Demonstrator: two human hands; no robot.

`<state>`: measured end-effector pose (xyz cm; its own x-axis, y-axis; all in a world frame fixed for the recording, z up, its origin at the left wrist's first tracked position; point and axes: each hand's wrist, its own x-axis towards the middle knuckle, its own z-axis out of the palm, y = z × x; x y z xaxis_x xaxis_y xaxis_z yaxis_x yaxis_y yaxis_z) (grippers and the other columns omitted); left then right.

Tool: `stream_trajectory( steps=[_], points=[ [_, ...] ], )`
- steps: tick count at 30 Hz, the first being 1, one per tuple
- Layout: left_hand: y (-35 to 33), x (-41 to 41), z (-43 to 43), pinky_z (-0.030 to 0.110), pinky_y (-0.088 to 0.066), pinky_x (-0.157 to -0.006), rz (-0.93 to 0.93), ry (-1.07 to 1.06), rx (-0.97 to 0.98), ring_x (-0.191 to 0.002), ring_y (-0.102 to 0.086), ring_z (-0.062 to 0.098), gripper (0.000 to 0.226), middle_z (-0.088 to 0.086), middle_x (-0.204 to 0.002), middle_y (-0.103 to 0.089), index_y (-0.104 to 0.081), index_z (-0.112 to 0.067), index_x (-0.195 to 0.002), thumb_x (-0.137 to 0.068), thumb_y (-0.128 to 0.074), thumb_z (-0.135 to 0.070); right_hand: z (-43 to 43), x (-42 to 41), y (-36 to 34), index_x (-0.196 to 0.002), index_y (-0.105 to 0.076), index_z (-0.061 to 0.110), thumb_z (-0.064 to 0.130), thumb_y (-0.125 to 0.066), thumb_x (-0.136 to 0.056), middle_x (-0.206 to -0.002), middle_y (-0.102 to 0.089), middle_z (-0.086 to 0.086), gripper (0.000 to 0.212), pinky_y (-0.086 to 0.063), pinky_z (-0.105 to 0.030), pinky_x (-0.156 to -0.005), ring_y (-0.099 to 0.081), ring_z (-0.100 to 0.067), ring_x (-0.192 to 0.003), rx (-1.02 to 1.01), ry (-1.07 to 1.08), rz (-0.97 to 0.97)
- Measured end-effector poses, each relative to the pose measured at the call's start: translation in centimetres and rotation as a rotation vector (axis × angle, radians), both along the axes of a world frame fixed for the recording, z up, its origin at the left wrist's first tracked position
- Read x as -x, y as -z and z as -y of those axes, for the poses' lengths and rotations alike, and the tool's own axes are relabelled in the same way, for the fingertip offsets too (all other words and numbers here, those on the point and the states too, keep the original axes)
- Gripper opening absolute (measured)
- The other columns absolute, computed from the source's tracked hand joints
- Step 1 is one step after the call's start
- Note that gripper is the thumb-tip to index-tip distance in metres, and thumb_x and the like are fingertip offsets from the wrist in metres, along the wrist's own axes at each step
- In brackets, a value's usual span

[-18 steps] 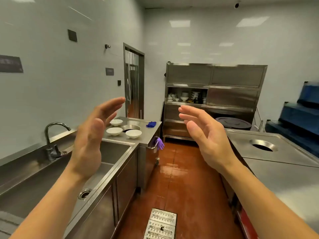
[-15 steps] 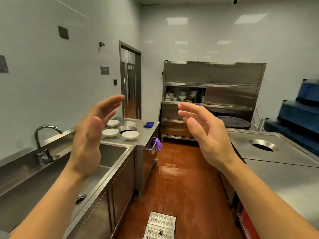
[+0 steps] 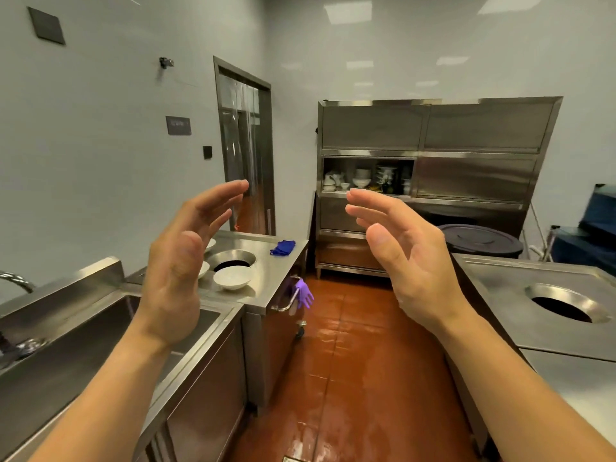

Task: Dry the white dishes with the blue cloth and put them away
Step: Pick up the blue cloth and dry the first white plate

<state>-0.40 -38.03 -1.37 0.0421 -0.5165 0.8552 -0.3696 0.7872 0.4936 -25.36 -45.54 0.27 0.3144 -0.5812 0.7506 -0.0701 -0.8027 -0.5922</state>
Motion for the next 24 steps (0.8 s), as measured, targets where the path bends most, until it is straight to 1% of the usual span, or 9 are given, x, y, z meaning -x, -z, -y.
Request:
stream_trajectory(
  steps=[3,6,8,11,15,17,18,20,24],
  points=[
    [-0.7,0.1,7.5,0.059,-0.032,-0.124,-0.007,-0.034,0.015,-0.15,-0.048,0.029,0.066,-0.003,-0.156,-0.058,-0.058,-0.038,-0.144,-0.097,-0.038,-0.079,8.3,-0.3,-1.1,-0.138,-0.056,0.026,0.066,-0.051,-0.084,-0.137,-0.065,0.002,0.067,-0.051,-0.042,-0.107,-0.061,-0.012,-0.127,0.011,-0.051,-0.001],
    [-1.3,-0.5,13.6,0.057,-0.033,-0.124,-0.029,-0.058,0.022,-0.15,-0.048,0.031,0.066,-0.003,-0.154,-0.059,-0.059,-0.037,-0.144,-0.097,-0.039,-0.079,15.4,-1.5,-1.8,-0.138,-0.057,0.025,0.056,-0.048,-0.088,-0.136,-0.066,0.003,0.06,-0.051,-0.043,-0.106,-0.061,-0.011,-0.127,0.027,-0.088,-0.012],
    [-1.4,-1.1,17.6,0.055,-0.034,-0.124,-0.038,-0.085,0.017,-0.15,-0.049,0.03,0.067,-0.003,-0.154,-0.059,-0.059,-0.037,-0.144,-0.097,-0.039,-0.08,20.1,-2.4,-2.0,-0.138,-0.057,0.024,0.053,-0.047,-0.089,-0.136,-0.066,0.002,0.058,-0.051,-0.042,-0.106,-0.062,-0.011,-0.126,0.032,-0.124,-0.006],
    [-1.3,-2.4,23.2,0.054,-0.035,-0.124,-0.047,-0.118,0.021,-0.149,-0.049,0.029,0.067,-0.005,-0.153,-0.06,-0.06,-0.039,-0.142,-0.095,-0.039,-0.082,26.9,-4.1,-1.6,-0.138,-0.058,0.024,0.053,-0.047,-0.091,-0.135,-0.066,0.005,0.057,-0.052,-0.039,-0.106,-0.062,-0.009,-0.125,0.044,-0.153,-0.003],
    [-0.1,-4.9,31.9,0.058,-0.034,-0.124,-0.054,-0.17,0.036,-0.149,-0.05,0.027,0.067,-0.009,-0.151,-0.061,-0.061,-0.045,-0.139,-0.091,-0.04,-0.086,36.5,-7.2,-0.4,-0.139,-0.058,0.024,0.055,-0.047,-0.092,-0.134,-0.066,0.007,0.058,-0.053,-0.037,-0.104,-0.062,-0.008,-0.125,0.074,-0.164,-0.014],
    [0.5,-6.4,35.9,0.06,-0.034,-0.124,-0.062,-0.182,0.045,-0.149,-0.05,0.027,0.067,-0.009,-0.151,-0.061,-0.061,-0.045,-0.14,-0.091,-0.04,-0.086,40.6,-8.8,0.0,-0.14,-0.058,0.022,0.058,-0.047,-0.092,-0.135,-0.067,0.005,0.061,-0.053,-0.038,-0.105,-0.062,-0.01,-0.125,0.087,-0.177,-0.023],
    [0.7,-7.4,38.6,0.06,-0.034,-0.124,-0.063,-0.185,0.056,-0.149,-0.05,0.027,0.067,-0.01,-0.151,-0.061,-0.061,-0.045,-0.14,-0.091,-0.04,-0.086,43.3,-9.9,0.1,-0.14,-0.058,0.021,0.064,-0.048,-0.091,-0.135,-0.066,0.004,0.066,-0.052,-0.038,-0.105,-0.062,-0.011,-0.125,0.102,-0.181,-0.033],
    [0.7,-9.0,42.8,0.062,-0.033,-0.124,-0.077,-0.182,0.061,-0.149,-0.05,0.028,0.067,-0.011,-0.151,-0.061,-0.061,-0.048,-0.139,-0.089,-0.04,-0.088,47.2,-11.4,-0.3,-0.141,-0.057,0.02,0.076,-0.042,-0.089,-0.136,-0.066,0.003,0.078,-0.052,-0.037,-0.105,-0.062,-0.011,-0.126,0.126,-0.187,-0.054],
    [0.0,-12.4,52.7,0.062,-0.032,-0.125,-0.108,-0.188,0.065,-0.149,-0.049,0.029,0.069,0.0,-0.153,-0.058,-0.062,-0.049,-0.137,-0.087,-0.04,-0.09,56.9,-15.2,-1.4,-0.142,-0.056,0.017,0.079,-0.039,-0.087,-0.136,-0.066,0.0,0.085,-0.053,-0.04,-0.105,-0.062,-0.013,-0.126,0.148,-0.195,-0.067]
  ],
)
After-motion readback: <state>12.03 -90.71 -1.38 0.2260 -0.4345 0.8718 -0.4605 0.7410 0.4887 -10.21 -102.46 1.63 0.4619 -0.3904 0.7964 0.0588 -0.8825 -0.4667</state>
